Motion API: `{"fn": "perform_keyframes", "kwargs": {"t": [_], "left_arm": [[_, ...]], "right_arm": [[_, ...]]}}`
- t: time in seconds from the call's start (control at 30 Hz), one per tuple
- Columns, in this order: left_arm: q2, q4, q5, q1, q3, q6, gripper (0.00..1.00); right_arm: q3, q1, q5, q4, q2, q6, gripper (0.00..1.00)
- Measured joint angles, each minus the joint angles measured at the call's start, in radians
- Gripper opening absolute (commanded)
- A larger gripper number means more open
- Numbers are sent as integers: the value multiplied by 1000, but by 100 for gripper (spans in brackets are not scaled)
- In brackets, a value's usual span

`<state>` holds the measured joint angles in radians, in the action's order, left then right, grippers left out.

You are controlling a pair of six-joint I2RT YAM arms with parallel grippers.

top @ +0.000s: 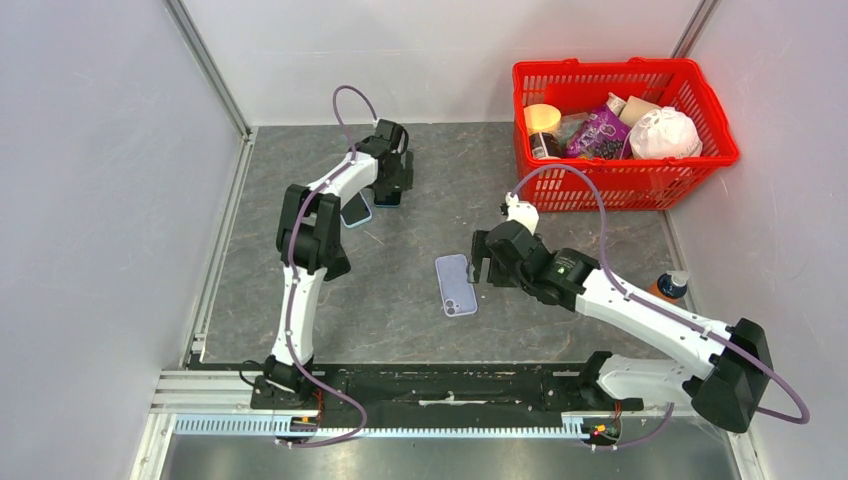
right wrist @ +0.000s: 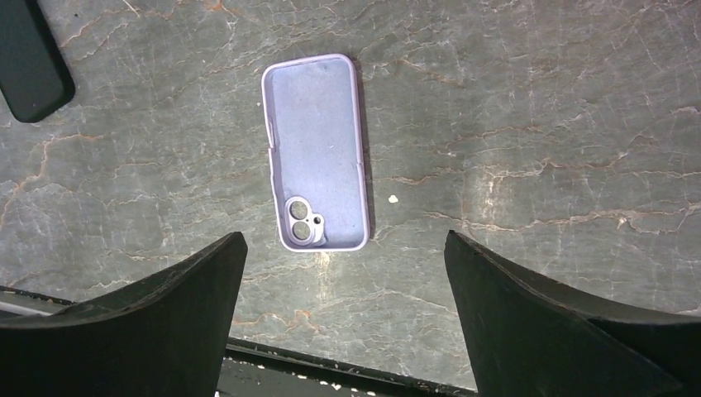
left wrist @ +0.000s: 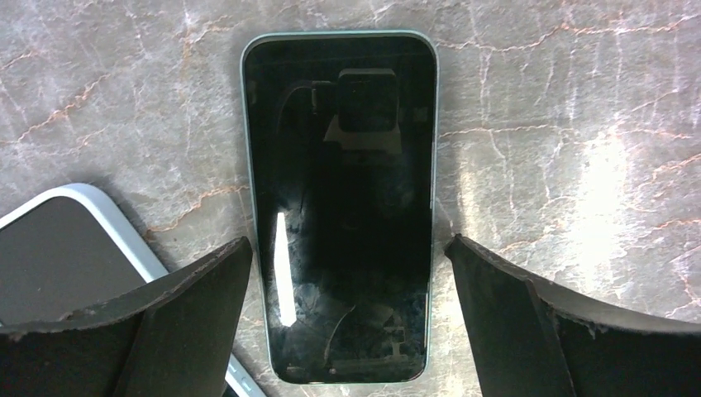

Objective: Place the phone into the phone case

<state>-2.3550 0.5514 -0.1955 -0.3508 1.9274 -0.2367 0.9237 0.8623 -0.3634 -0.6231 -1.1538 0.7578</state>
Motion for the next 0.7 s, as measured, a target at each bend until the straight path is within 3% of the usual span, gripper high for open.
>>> {"fn": "perform_keyframes", "kwargs": {"t": [0.33,0.5,0.7], "left_arm": [[-4,-9,32,-2,2,-6,31],[66,-76,61,-3,-121,-28,24],[246,-182,132,-19,-407,-101,24]], "right_arm": [[36,-96,75,40,-89,-14,97],[62,-183,143,83,-167,-27,97],[119,-232,223,133,-297,-36,97]]}}
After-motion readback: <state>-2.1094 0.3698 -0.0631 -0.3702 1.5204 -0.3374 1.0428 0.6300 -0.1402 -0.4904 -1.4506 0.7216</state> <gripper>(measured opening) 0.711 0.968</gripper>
